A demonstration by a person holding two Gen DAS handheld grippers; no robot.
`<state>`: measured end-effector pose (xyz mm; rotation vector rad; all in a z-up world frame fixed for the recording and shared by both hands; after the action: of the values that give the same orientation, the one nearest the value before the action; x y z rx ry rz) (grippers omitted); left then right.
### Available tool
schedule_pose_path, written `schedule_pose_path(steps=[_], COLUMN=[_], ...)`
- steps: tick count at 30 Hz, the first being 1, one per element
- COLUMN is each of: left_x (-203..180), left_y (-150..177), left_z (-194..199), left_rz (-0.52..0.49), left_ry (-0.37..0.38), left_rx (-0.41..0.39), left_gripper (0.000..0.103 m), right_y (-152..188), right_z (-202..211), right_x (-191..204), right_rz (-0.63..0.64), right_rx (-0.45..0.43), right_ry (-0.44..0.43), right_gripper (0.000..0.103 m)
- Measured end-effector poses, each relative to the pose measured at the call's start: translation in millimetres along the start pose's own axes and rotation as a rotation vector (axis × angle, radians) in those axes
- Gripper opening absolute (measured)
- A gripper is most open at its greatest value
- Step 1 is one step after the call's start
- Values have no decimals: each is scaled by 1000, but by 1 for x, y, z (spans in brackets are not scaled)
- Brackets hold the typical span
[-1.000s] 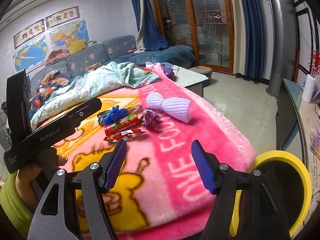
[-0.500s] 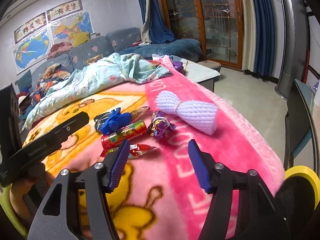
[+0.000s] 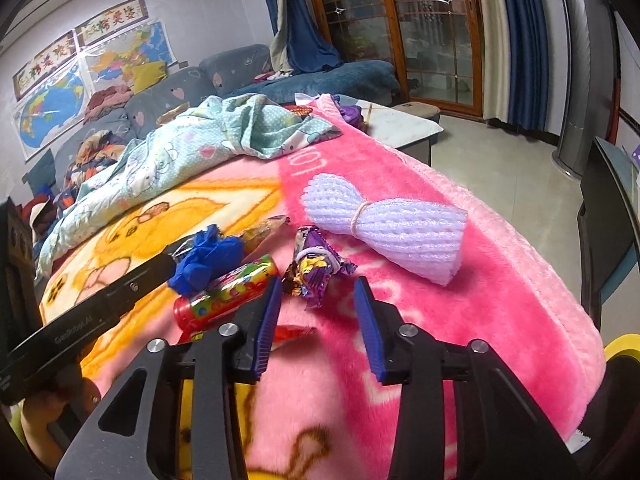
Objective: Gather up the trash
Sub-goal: 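Grasp the blue wrapper with the left gripper while the right gripper grasps the purple candy wrapper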
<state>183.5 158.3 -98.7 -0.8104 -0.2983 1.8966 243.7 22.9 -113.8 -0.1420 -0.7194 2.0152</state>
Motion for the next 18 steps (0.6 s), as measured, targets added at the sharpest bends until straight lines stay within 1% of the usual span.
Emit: schedule_pose_path(steps=[1, 2, 3, 4, 9, 11, 14, 18], left_x=[-1, -2, -3, -4, -7, -7, -8, -13], left_y=[1, 1, 2, 2, 3, 3, 4, 6], left_z=[-2, -3, -4, -5, -10, -13, -14, -13], left_rz=[-2, -4, -8, -13, -29, -31, -41, -64], left_ry=[2, 5, 9, 11, 21, 25, 29, 37], left_rx=[5, 8, 11, 14, 31, 41, 47, 53], left_gripper=[38, 37, 36, 33, 25, 18, 10, 4], right_y=[-1, -2, -2, -1, 9, 14, 21, 31], right_z=[-3, -5, -7, -8, -3, 0, 6, 14], right_x=[-1, -2, -3, -3, 0, 0, 2, 1], right_rz=[-5, -12, -18, -20, 10, 12, 14, 1], right_rx=[3, 8, 12, 16, 14, 14, 12, 11], right_ry=[-3, -8, -16, -27, -49, -57, -65, -82], right_gripper=[29, 23, 14, 9, 9, 9, 9, 9])
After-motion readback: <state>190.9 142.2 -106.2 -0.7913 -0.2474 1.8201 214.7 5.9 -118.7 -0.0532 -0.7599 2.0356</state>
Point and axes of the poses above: each gripper's, at about its wrist camera, not at the fingertips, and z roughly against the way its jaws point, x to its left, y to its underside, the point moved 4 cm from there along -z, roughly the way its jaws point, and after that the axes turned 15 degrees about x, right-handed, at the moved point
